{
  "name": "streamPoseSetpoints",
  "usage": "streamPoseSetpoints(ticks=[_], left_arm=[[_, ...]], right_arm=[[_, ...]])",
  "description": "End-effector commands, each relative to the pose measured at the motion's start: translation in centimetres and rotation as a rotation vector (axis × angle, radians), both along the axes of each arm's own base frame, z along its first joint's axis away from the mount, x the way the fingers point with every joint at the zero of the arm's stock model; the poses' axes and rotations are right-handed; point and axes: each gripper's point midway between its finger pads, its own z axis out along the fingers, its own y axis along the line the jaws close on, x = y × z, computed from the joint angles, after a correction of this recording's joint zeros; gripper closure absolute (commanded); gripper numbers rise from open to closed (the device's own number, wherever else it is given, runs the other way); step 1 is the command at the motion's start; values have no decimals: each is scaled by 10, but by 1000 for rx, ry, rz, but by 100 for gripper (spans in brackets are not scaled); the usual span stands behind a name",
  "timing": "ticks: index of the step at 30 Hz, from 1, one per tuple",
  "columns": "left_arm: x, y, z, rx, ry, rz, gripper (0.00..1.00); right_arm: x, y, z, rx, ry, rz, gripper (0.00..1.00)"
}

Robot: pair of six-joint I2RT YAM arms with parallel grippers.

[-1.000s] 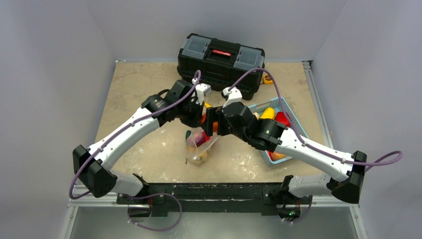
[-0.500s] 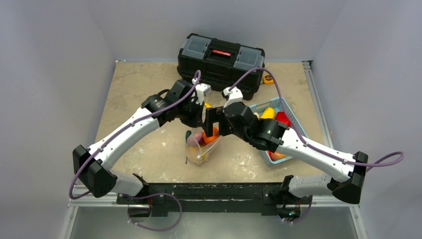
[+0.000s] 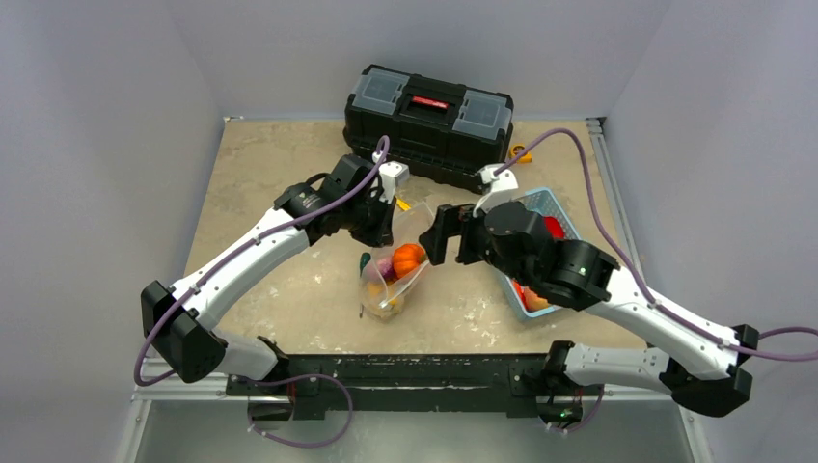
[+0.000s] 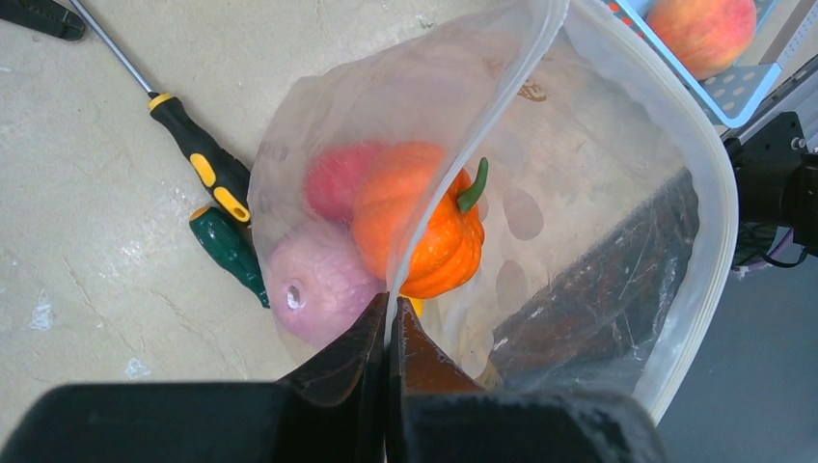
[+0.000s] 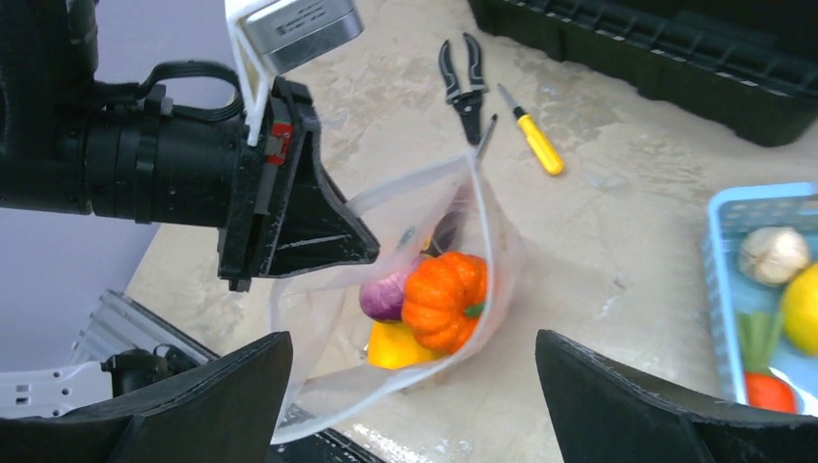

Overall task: Place the food in the zip-top bag and seal the zipper
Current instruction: Place the fake vegetable in the zipper food storage bag, then pick up the fake fruit from the bin.

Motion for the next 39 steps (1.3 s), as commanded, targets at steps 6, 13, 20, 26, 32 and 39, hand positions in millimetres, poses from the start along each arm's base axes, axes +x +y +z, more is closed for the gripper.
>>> streamPoseSetpoints(ticks=[6,13,20,26,32,39], left_arm=[[2,-7,18,-49,-33,-11,100],[3,-8,16,-48,-26,-14,100],[3,-8,14,-42,-23,-12,100],[3,-8,14,-44,-21,-14,100],[3,-8,15,-42,-23,-14,100],[2,-7,17,-42,-28,-15,100]], right_arm=[[-1,-116,24,46,-138,-359,2],[-2,-162,-11,29,-167,-529,3],[5,-174,-60,-109,-122,-673,4],[18,-190,-90,-162,-92,-827,6],[63,-194,-154,-75,120,-733,6],[79,-174,-202,-29,355,-625,14]])
